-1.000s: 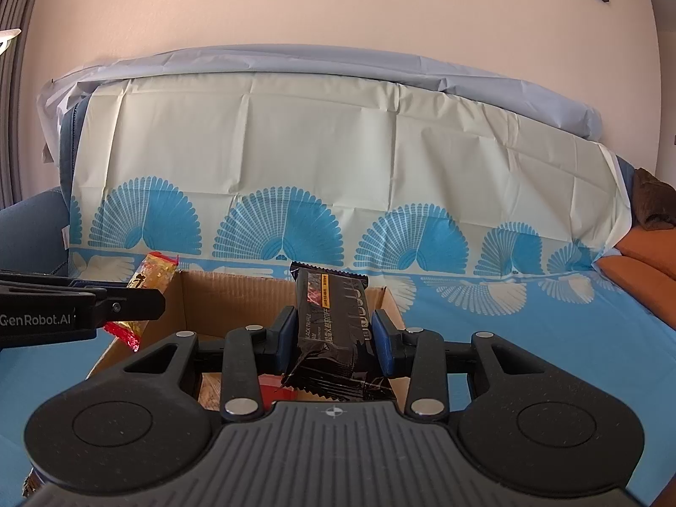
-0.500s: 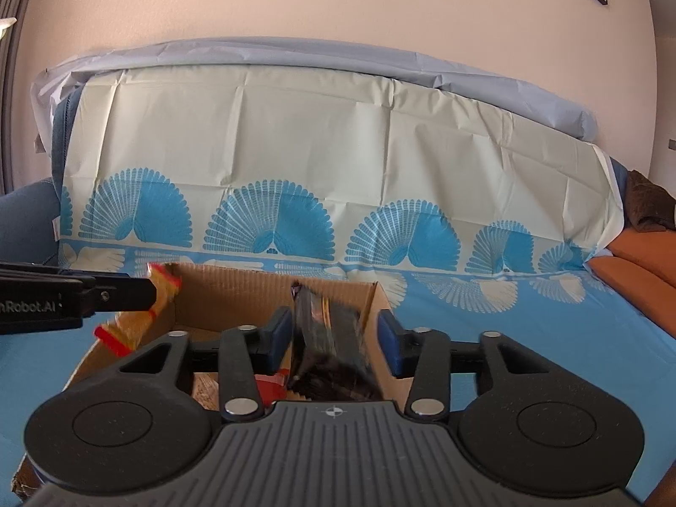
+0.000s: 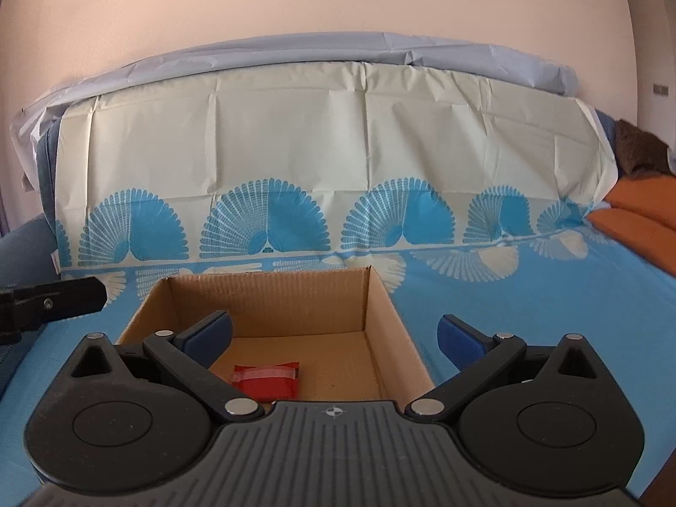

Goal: Organize snacks

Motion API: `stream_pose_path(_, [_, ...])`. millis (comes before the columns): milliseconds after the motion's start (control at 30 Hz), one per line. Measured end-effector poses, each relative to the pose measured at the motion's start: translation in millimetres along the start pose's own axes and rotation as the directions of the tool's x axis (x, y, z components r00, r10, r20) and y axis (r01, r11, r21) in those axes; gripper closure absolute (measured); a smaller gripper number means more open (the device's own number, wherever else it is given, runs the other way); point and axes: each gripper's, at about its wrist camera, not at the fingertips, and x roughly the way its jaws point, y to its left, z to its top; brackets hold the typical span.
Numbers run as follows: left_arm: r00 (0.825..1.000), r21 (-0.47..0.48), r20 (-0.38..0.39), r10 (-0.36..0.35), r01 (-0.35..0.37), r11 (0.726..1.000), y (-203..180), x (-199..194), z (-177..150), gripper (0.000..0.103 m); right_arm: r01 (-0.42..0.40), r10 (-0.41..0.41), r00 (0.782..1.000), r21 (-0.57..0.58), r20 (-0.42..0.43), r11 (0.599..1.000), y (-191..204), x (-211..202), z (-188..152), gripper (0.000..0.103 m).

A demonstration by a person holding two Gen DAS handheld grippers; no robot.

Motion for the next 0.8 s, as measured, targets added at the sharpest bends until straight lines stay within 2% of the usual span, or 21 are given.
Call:
stream_pose_path(100, [0.999, 0.042, 0.014, 0.03, -0.031, 0.999, -7.9, -21.0, -5.7, 0.009, -0.003, 0.003, 1.0, 0.021, 0.019, 1.0, -6.2, -15.5, 3.8, 0.001])
stream_pose_path(133, [0.999, 0.045, 0.012, 0.043, -0.044, 0.998, -10.6, -28.3, -8.6, 0.005, 0.002, -0.002, 1.0, 0.024, 0.018, 1.0, -8.5, -21.3, 4.9, 0.001])
stream_pose_path(200, [0.999, 0.036, 0.005, 0.05, -0.05, 0.998, -16.2, -42.7, -13.4, 0.001, 0.007, -0.007, 1.0, 0.024, 0.009, 1.0, -13.5, -35.0, 4.0, 0.001])
stream_pose_path(333, [0.999, 0.019, -0.011, 0.05, -0.05, 0.999, -30.6, -68.1, -20.5, 0.001, -0.02, 0.02, 1.0, -0.019, 0.001, 1.0, -24.2, -63.2, -13.0, 0.001])
stream_pose_path(500, [0.991, -0.06, -0.105, 0.087, -0.094, 0.994, -45.3, -79.4, -38.8, 0.001, -0.041, 0.041, 0.996, -0.002, -0.074, 0.999, -34.4, -81.5, -48.3, 0.001])
stream_pose_path(600, [0.98, -0.096, -0.156, 0.123, -0.138, 0.986, -51.0, -82.8, -68.5, 0.001, -0.028, 0.027, 0.998, -0.014, -0.048, 1.0, -26.6, -91.0, -55.8, 0.001])
stream_pose_path(700, [0.959, -0.086, -0.23, 0.163, -0.187, 0.979, -54.0, -77.2, -82.6, 0.001, -0.025, 0.021, 0.999, -0.089, -0.047, 0.996, -11.7, -88.2, -60.4, 0.001])
stream_pose_path(767, [0.968, -0.047, -0.187, 0.167, -0.179, 0.983, -54.1, -77.0, -80.7, 0.001, -0.023, 0.013, 0.997, -0.129, -0.072, 0.991, -4.2, -82.5, -61.6, 0.001])
stream_pose_path(800, [0.966, -0.015, -0.177, 0.19, -0.196, 0.981, -54.0, -75.9, -80.6, 0.001, -0.019, 0.01, 0.998, -0.132, -0.066, 0.991, -2.8, -81.8, -61.2, 0.001])
